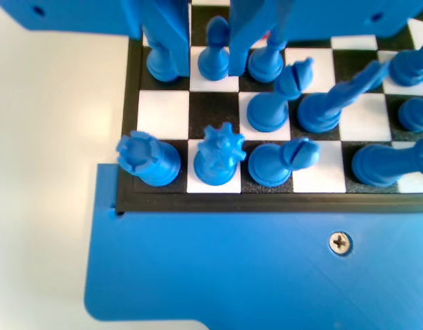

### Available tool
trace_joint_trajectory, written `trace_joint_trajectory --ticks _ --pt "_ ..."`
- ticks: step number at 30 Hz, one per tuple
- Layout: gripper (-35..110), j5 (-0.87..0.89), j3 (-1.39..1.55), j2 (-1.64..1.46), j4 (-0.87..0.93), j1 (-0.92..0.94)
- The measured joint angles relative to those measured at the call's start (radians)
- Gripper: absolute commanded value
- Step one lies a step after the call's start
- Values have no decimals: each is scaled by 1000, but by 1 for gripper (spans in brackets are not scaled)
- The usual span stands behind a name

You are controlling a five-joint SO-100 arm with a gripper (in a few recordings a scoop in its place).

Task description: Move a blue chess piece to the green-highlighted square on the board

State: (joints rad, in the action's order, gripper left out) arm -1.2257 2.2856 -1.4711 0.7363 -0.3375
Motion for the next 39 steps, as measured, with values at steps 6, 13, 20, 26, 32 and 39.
trace_joint_trajectory --ticks 6,13,20,26,32,39 --pt "9 0 -11 0 5 5" --pt "9 -3 -23 0 8 26" --pt "4 -9 -28 0 6 40" --pt "1 -9 -28 0 6 28" --pt "1 -9 -28 0 21 29" --pt "1 3 -78 0 115 31"
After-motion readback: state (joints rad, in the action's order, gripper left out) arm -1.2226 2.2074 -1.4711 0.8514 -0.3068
